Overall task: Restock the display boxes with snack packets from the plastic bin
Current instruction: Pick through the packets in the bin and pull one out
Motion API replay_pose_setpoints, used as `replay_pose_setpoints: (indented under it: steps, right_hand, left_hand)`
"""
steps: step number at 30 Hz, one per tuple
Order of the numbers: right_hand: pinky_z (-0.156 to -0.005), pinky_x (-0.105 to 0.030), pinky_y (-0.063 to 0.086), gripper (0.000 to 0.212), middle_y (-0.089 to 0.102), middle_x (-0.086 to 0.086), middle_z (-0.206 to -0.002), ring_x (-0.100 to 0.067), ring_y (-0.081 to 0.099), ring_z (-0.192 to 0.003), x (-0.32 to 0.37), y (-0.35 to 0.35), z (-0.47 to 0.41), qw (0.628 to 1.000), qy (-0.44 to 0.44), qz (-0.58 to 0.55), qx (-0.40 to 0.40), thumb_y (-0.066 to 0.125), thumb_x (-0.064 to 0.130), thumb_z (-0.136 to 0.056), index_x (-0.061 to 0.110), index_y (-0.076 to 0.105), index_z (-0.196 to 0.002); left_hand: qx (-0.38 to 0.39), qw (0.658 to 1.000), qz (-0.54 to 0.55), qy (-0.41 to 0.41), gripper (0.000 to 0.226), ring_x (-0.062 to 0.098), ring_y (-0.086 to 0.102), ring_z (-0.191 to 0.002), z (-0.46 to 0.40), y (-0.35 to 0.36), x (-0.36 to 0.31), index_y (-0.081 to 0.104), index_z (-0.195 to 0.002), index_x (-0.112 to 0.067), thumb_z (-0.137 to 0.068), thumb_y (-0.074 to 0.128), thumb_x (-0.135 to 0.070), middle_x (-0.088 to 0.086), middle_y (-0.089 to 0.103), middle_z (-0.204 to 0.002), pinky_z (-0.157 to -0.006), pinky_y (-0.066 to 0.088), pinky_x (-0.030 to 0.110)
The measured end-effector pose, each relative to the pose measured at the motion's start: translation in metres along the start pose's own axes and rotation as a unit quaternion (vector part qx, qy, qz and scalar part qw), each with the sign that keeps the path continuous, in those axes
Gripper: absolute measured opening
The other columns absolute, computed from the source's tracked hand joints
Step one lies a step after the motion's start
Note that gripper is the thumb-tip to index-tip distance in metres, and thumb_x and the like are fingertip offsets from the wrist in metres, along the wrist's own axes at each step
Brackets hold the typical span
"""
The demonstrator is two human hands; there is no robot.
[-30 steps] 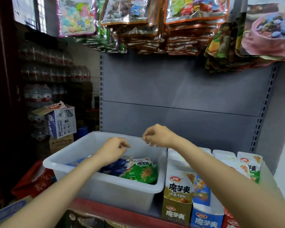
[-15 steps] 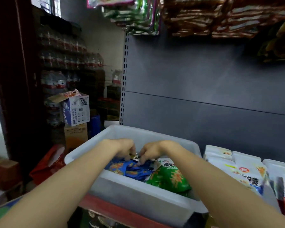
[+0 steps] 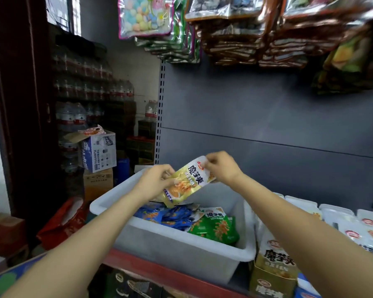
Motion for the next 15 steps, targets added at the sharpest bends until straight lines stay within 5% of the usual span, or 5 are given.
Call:
replay_pose_setpoints:
  steps: [3, 6, 8, 12, 15]
  right_hand:
    - [-0.053, -0.033, 0.058, 0.010, 0.062, -0.006, -0.071, -0.018, 0.064, -0.064, -0.009, -0.037, 0.030, 0.970, 0.039, -0.223, -0.083, 0.067, 0.011, -0.085, 0.005, 0.063, -0.078]
    - [-0.055, -0.028, 0.056, 0.004, 0.069, -0.006, -0.081, -0.018, 0.068, -0.066, -0.019, -0.057, 0.064, 0.917, 0.058, -0.392, -0.043, 0.065, 0.007, -0.086, 0.008, 0.063, -0.088]
    - [-0.056, -0.026, 0.055, 0.010, 0.071, -0.003, -0.083, -0.017, 0.069, -0.066, -0.033, -0.075, 0.086, 0.917, 0.057, -0.392, -0.046, 0.062, 0.003, -0.086, 0.012, 0.061, -0.092]
    - [-0.054, -0.028, 0.056, 0.014, 0.070, -0.006, -0.081, -0.019, 0.069, -0.066, -0.064, -0.131, 0.116, 0.910, 0.052, -0.372, -0.173, 0.060, -0.003, -0.086, 0.010, 0.061, -0.090]
    - [-0.052, -0.025, 0.056, 0.015, 0.067, -0.004, -0.081, -0.017, 0.066, -0.069, -0.080, -0.171, 0.129, 0.907, 0.046, -0.322, -0.267, 0.058, -0.003, -0.088, 0.012, 0.060, -0.087]
  left_hand:
    - [-0.030, 0.998, 0.053, 0.016, 0.011, 0.017, 0.067, -0.077, 0.008, 0.003, -0.036, 0.063, -0.076, -0.020, -0.080, 0.073, -0.022, 0.001, 0.069, -0.075, -0.076, 0.049, 0.031]
    - [-0.026, 0.991, 0.126, 0.021, 0.014, 0.012, 0.066, -0.066, 0.015, 0.020, -0.071, 0.063, -0.072, -0.019, -0.078, 0.075, -0.020, -0.002, 0.071, -0.069, -0.072, 0.049, 0.030]
    - [-0.011, 0.989, 0.145, 0.034, 0.013, 0.010, 0.065, -0.064, 0.018, 0.038, -0.099, 0.063, -0.073, -0.017, -0.078, 0.076, -0.020, -0.001, 0.072, -0.069, -0.071, 0.049, 0.029]
    - [-0.008, 0.992, 0.096, 0.079, 0.008, -0.001, 0.061, -0.065, 0.016, 0.077, -0.153, 0.064, -0.081, -0.018, -0.084, 0.069, -0.024, -0.006, 0.070, -0.074, -0.066, 0.044, 0.014]
    - [0.036, 0.996, 0.052, 0.067, 0.014, 0.016, 0.064, -0.094, 0.005, 0.114, -0.166, 0.065, -0.101, -0.012, -0.091, 0.059, -0.019, 0.003, 0.070, -0.098, -0.080, 0.048, 0.025]
Point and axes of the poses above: each hand's wrist, its own z-axis away from the middle knuckle, its own y-axis out of the palm, x = y × z, the point moved 8 cm from there along -z, towards the middle knuckle
